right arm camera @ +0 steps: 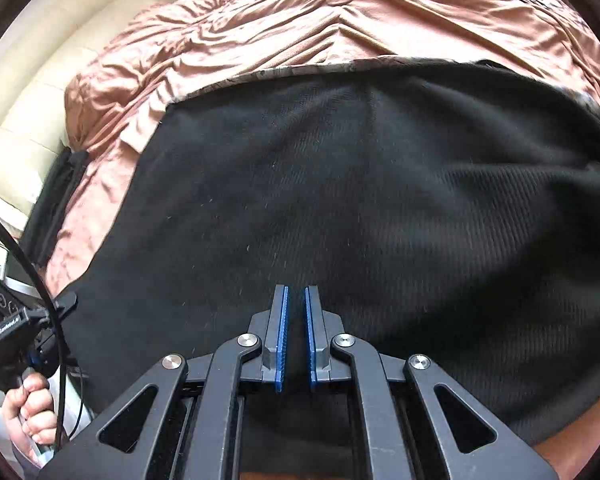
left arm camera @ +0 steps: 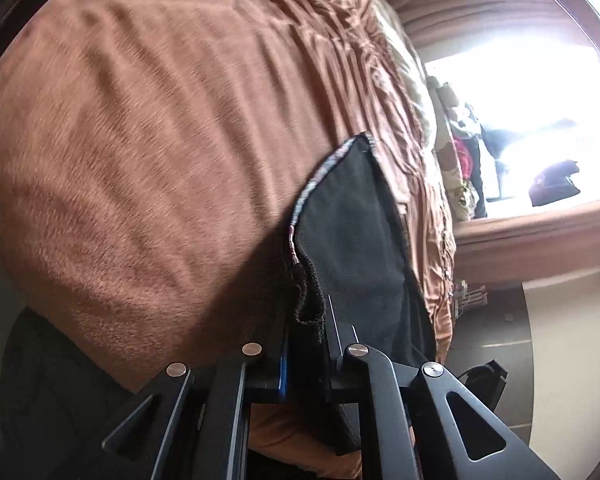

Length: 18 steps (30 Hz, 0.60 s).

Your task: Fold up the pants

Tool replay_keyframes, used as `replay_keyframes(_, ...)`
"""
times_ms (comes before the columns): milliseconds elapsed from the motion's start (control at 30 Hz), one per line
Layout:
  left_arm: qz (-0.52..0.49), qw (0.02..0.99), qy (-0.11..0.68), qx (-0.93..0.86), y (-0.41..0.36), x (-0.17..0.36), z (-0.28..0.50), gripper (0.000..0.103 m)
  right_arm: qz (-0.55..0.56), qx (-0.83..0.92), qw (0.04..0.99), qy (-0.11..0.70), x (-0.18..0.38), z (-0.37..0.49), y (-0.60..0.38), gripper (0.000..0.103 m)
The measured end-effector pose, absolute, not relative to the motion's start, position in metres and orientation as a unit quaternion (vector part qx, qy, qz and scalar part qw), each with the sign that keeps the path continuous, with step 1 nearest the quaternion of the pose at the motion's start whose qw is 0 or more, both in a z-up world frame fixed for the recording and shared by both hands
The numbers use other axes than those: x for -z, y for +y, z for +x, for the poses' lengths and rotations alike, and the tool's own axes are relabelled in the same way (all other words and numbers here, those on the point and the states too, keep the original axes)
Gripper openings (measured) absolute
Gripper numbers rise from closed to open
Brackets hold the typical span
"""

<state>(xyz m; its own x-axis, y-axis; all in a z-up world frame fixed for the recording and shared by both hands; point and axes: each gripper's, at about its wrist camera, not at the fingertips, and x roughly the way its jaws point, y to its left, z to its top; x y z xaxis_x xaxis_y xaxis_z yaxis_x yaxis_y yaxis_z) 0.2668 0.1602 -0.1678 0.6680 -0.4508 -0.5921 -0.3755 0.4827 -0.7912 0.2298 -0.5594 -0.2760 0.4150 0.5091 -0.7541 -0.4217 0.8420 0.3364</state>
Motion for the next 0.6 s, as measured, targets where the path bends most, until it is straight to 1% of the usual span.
replay_keyframes(400, -0.475, 0.791, 0.375, 0.087, 0.138, 0.111, 0.286, 0.012, 0.070, -0.314, 0.822, 0.471, 0.299, 0.184, -0.584, 0.003)
replay_keyframes(600, -0.444, 0.809, 0.366, 0.120, 0.115, 0.078, 0.299, 0.012, 0.091, -0.318, 0.823, 0.462, 0.297, 0.170, -0.608, 0.003)
